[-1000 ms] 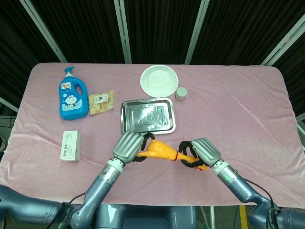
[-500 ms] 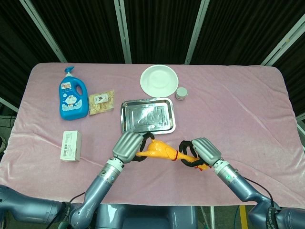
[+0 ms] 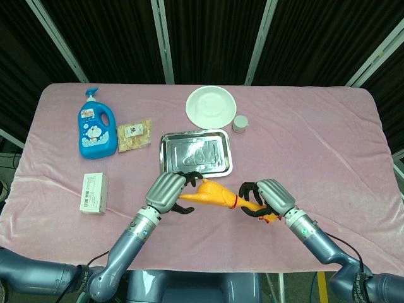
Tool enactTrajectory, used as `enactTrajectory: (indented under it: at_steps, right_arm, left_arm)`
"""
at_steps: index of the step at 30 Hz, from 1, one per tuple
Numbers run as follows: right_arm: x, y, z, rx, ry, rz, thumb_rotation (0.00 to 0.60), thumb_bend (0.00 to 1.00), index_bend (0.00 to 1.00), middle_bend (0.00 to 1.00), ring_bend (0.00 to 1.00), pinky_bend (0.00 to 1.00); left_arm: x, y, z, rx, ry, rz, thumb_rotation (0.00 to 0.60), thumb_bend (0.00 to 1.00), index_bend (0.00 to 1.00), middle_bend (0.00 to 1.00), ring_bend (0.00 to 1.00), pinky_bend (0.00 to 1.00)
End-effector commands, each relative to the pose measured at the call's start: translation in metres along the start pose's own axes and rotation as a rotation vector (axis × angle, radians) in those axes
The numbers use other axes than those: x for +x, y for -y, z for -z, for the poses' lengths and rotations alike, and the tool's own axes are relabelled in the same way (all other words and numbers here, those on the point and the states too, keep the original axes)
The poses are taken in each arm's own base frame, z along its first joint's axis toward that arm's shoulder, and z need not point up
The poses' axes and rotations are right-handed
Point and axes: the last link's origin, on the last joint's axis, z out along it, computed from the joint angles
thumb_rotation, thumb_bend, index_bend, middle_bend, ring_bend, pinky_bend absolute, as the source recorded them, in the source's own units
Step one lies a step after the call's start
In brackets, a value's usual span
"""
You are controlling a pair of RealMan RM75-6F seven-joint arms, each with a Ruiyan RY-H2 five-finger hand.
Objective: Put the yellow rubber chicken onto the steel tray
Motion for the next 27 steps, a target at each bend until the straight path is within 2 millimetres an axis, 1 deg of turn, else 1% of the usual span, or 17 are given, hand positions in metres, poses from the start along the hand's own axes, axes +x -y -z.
enactTrajectory:
  at_steps: [1,3,7,11,12,14,15,16,19,25,27]
  right_arm:
    - [-0.001,0.002,0.000,0.005,0.006,-0.009,0.600,0.46,0.93,0.72,0.74,0.87]
    - [-0.001,0.003,0.001,0.012,0.008,-0.014,0.600,0.46,0.93,0.72,0.74,0.87]
    - [-0.004,0.005,0.001,0.017,0.018,-0.022,0.600,0.46,0.93,0.72,0.74,0.87]
    - [-0.007,0.008,0.001,0.026,0.030,-0.027,0.600,0.47,0.93,0.72,0.74,0.87]
    - [-0.008,0.010,0.001,0.030,0.035,-0.035,0.600,0.47,0.93,0.72,0.74,0.87]
    - [-0.008,0.011,0.001,0.034,0.038,-0.042,0.600,0.47,0.93,0.72,0.74,0.87]
    - [-0.008,0.012,0.001,0.035,0.038,-0.045,0.600,0.47,0.93,0.72,0.74,0.87]
    - [-0.008,0.013,0.000,0.034,0.037,-0.052,0.600,0.47,0.93,0.72,0.74,0.87]
    - [-0.006,0.012,0.000,0.025,0.035,-0.076,0.600,0.47,0.93,0.72,0.74,0.87]
    - [-0.004,0.013,-0.001,0.026,0.030,-0.116,0.600,0.48,0.94,0.72,0.74,0.87]
    - [-0.004,0.012,-0.001,0.027,0.028,-0.121,0.600,0.48,0.94,0.72,0.74,0.87]
  left_arm:
    - [-0.003,0.000,-0.001,0.003,0.004,0.016,0.600,0.16,0.29,0.41,0.40,0.53]
    - [-0.005,0.001,-0.002,0.006,0.007,0.033,0.600,0.19,0.30,0.42,0.41,0.54]
    - [-0.007,-0.001,-0.005,0.002,-0.004,0.065,0.599,0.29,0.34,0.46,0.44,0.57]
    - [-0.010,-0.003,-0.007,-0.004,-0.003,0.076,0.592,0.31,0.36,0.48,0.46,0.59]
    - [-0.011,-0.004,-0.007,-0.006,-0.002,0.077,0.577,0.31,0.37,0.48,0.46,0.59]
    - [-0.013,-0.005,-0.008,-0.009,0.001,0.082,0.523,0.26,0.36,0.48,0.46,0.59]
    - [-0.013,-0.005,-0.008,-0.010,0.003,0.083,0.482,0.23,0.35,0.47,0.46,0.59]
    - [-0.014,-0.005,-0.008,-0.010,0.005,0.086,0.454,0.20,0.34,0.46,0.46,0.59]
    - [-0.013,-0.003,-0.008,-0.003,-0.002,0.101,0.361,0.15,0.33,0.45,0.46,0.59]
    - [-0.009,0.002,-0.007,0.010,-0.017,0.124,0.298,0.10,0.29,0.42,0.46,0.59]
    - [-0.008,0.004,-0.007,0.013,-0.016,0.134,0.296,0.10,0.29,0.42,0.46,0.59]
